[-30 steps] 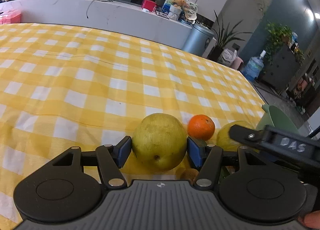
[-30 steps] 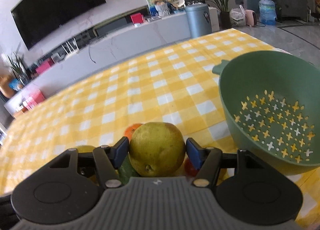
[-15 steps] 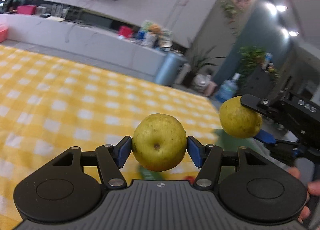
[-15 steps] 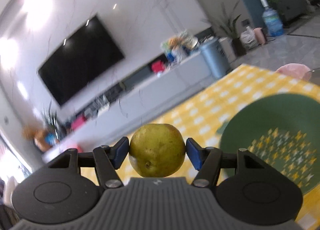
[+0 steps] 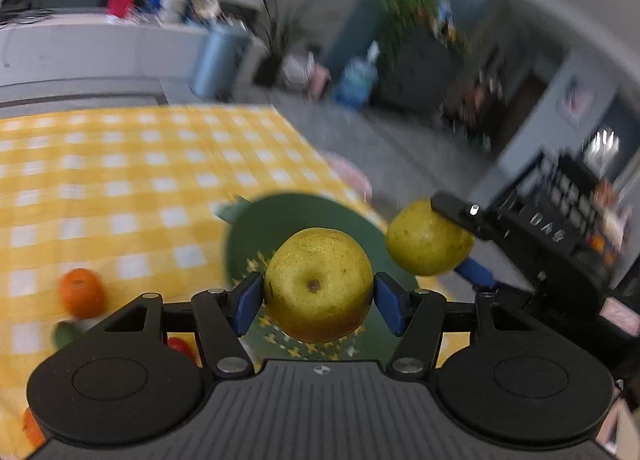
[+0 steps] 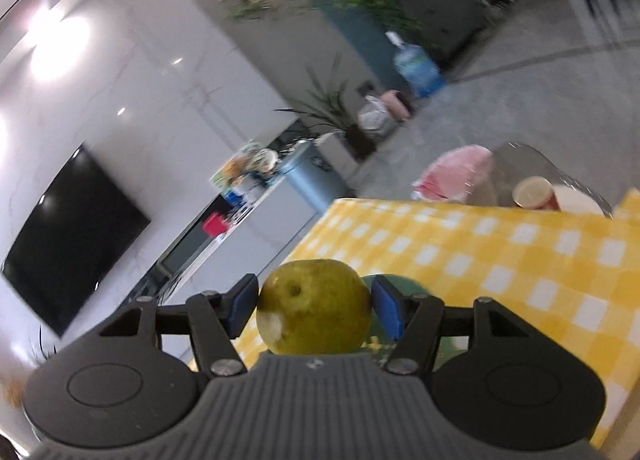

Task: Organize fruits
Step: 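Lift both pears and carry them over the green colander, then open both tools to drop the pears into the colander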

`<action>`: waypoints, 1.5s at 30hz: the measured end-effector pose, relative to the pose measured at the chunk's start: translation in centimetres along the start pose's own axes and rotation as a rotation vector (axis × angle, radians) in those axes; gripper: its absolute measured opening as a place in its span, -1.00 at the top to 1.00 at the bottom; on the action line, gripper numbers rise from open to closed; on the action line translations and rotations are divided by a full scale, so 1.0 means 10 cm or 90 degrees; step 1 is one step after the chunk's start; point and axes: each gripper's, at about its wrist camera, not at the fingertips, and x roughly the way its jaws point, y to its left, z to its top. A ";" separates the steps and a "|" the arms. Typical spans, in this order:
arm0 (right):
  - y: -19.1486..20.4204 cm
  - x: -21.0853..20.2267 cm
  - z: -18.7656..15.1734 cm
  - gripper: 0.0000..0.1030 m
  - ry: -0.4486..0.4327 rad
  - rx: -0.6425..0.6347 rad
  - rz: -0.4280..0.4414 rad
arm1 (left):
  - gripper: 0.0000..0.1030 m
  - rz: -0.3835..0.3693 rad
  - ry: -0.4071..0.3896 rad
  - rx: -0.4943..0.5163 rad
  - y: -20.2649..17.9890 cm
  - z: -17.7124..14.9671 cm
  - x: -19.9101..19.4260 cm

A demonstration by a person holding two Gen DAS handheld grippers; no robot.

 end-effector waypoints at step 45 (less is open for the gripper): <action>0.16 0.59 -0.26 -0.16 0.166 -0.139 0.011 | -0.73 0.083 -0.038 0.011 0.41 -0.25 -0.28</action>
